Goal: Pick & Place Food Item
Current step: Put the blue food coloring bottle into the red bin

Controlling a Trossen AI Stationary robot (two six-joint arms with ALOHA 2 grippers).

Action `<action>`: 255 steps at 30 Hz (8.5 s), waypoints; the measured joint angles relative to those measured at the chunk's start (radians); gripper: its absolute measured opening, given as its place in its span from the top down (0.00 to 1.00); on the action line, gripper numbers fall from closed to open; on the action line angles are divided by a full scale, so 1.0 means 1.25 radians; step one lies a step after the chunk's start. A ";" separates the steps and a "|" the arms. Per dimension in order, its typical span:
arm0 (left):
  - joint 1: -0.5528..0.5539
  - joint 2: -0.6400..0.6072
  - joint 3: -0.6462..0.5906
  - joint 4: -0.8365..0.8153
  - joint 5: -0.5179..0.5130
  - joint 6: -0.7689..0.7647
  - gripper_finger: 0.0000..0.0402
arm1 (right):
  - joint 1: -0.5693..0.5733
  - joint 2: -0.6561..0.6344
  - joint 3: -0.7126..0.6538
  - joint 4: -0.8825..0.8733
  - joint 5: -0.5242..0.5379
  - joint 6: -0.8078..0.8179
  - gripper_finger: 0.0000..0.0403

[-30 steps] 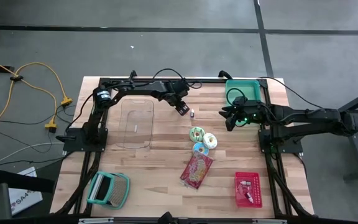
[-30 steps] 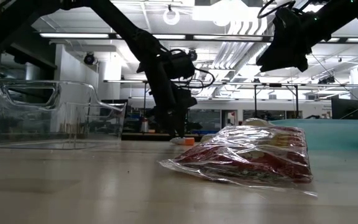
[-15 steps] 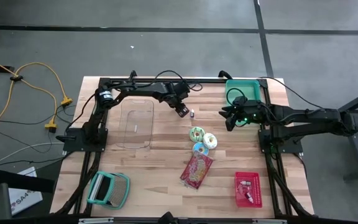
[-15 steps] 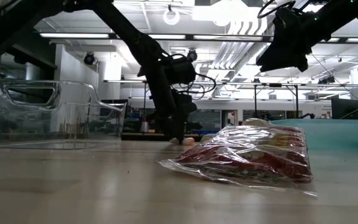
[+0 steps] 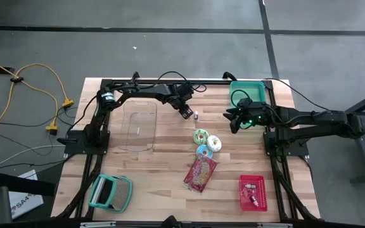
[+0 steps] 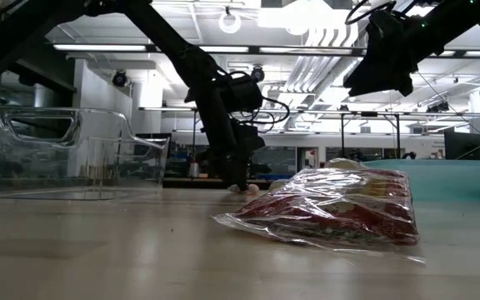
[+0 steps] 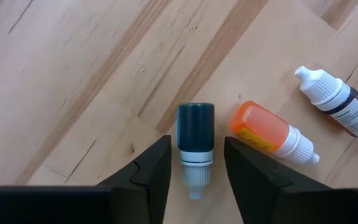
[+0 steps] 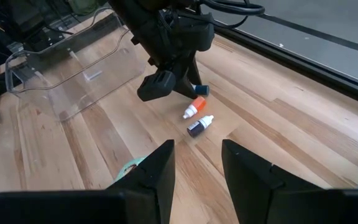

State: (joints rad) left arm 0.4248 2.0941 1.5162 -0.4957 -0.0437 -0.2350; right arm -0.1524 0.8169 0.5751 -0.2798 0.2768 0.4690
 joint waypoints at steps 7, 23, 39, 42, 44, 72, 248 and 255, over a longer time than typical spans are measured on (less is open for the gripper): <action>0.000 0.000 0.000 0.000 -0.001 0.000 0.75 | 0.000 0.000 0.000 0.000 0.000 0.000 0.70; 0.000 -0.002 0.000 -0.003 -0.002 -0.005 0.86 | 0.000 0.000 0.000 0.000 0.000 0.000 0.70; 0.000 -0.009 0.000 -0.005 0.000 -0.002 0.85 | 0.000 0.000 0.000 0.000 0.000 0.000 0.70; 0.005 -0.025 0.000 -0.009 0.001 -0.001 0.85 | 0.000 0.000 0.000 0.000 0.000 0.000 0.70; 0.005 -0.037 0.000 -0.010 0.004 -0.001 0.85 | 0.000 0.000 0.000 0.000 0.000 0.000 0.70; -0.270 -0.120 0.000 0.120 -0.013 0.035 0.85 | 0.000 0.000 0.000 0.000 0.000 0.000 0.70; -0.495 -0.119 0.000 0.423 -0.157 0.087 0.52 | 0.298 0.114 0.000 0.140 -0.239 -0.348 0.81; -0.492 -0.120 0.000 0.424 -0.168 0.087 0.52 | 0.317 0.114 0.000 0.119 -0.244 -0.328 0.81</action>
State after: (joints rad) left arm -0.1905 1.9438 1.5166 0.0338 -0.2535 -0.1265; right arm 0.2443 0.9600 0.5747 -0.1312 -0.0277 0.0586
